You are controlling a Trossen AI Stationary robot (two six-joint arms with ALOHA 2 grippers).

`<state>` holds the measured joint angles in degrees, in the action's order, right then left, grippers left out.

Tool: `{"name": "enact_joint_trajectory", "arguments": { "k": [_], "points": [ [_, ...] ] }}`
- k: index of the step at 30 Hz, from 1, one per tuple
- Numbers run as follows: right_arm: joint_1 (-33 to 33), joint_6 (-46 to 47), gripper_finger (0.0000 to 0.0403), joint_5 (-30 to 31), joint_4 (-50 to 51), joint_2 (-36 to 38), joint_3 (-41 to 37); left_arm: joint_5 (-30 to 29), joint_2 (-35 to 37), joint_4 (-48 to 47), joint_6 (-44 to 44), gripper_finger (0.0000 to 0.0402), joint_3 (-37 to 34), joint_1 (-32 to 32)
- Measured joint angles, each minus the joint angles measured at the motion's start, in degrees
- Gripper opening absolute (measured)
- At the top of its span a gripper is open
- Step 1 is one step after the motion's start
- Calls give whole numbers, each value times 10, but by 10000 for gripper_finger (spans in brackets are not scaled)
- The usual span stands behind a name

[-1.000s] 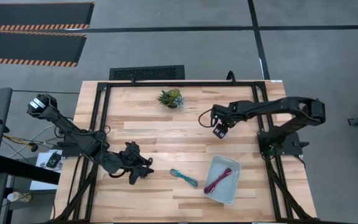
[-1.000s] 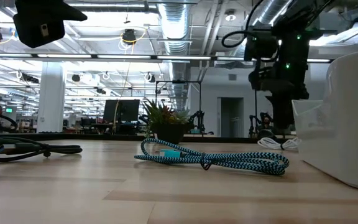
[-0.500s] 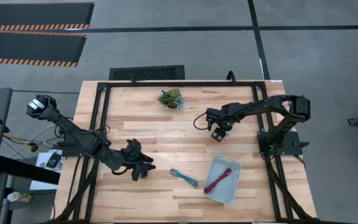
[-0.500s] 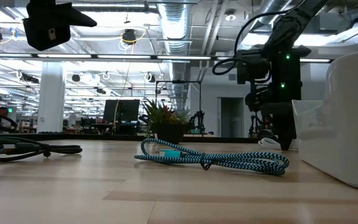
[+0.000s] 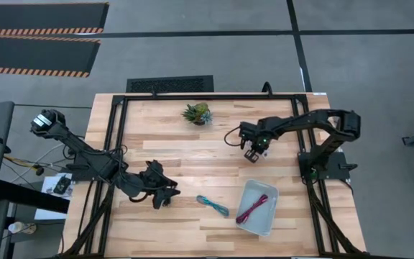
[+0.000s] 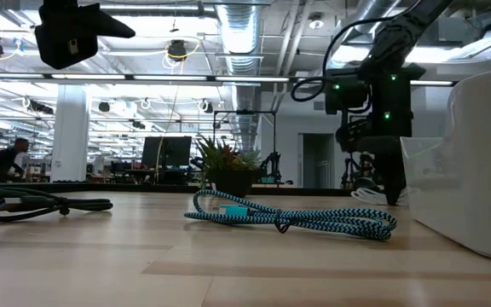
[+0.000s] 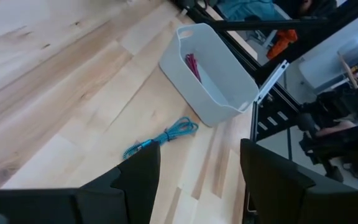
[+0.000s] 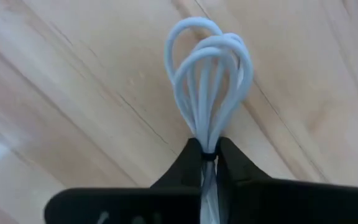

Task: Pick and place USB-C Cables
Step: Put the white charger cable into the white bin

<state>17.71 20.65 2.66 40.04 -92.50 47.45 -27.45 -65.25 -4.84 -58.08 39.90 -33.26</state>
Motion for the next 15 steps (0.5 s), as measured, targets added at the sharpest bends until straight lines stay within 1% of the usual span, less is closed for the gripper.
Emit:
{"name": "enact_joint_trajectory", "arguments": {
  "k": [3, 7, 11, 15],
  "points": [
    [-7, -2, 22, 6, -2, 26, -1, -3, 0, -4, 0, 206, 0, 0],
    [-12, 4, 13, 5, 12, 88, -1, -15, 0, -9, 5, 206, 0, 0],
    [-30, 15, 13, 3, 16, 175, -1, -34, 0, -9, 5, 206, 0, 0],
    [-65, 46, 13, 3, 19, 275, -1, -34, 0, -9, 5, 206, 0, 0]
  ]
}}
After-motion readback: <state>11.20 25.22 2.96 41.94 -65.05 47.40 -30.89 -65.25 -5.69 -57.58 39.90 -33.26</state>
